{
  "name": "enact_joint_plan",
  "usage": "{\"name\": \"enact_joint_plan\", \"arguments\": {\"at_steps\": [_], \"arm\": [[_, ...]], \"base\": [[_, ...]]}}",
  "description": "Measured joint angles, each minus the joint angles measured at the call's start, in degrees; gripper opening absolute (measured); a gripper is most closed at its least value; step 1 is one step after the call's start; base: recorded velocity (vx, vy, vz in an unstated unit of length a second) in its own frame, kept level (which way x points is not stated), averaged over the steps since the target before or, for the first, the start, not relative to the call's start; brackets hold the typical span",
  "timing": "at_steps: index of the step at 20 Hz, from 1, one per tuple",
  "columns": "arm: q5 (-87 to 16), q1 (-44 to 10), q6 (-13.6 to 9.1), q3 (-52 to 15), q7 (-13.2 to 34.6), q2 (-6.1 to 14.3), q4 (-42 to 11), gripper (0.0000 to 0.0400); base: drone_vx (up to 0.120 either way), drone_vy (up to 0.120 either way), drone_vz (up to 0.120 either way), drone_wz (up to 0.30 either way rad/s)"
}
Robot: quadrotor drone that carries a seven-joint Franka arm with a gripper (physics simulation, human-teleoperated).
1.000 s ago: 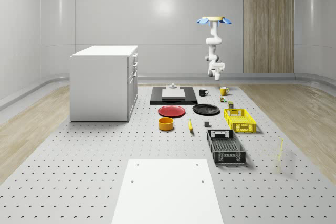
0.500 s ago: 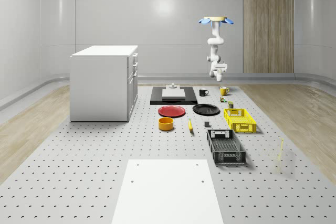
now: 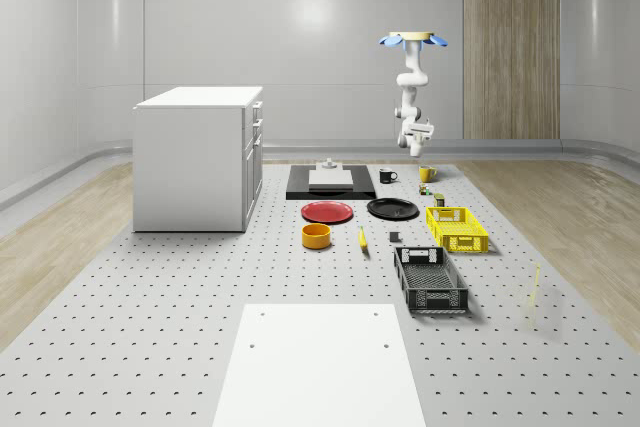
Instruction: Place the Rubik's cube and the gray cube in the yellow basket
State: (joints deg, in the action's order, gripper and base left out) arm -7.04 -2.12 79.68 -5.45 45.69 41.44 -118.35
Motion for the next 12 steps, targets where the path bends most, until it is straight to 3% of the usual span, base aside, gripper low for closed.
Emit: {"name": "enact_joint_plan", "arguments": {"at_steps": [7,10,12], "arm": [[-15.7,-3.5,0.7,-11.0,2.3,0.9,-3.3,0.04],[-29.0,-6.7,1.4,-19.9,4.6,2.1,-8.3,0.04],[-40.4,-9.6,1.9,-27.0,7.2,3.3,-13.9,0.04]], "base": [[0.12,0.0,0.0,0.0],[0.12,0.0,-0.013,0.0],[0.12,0.0,-0.12,0.0]]}}
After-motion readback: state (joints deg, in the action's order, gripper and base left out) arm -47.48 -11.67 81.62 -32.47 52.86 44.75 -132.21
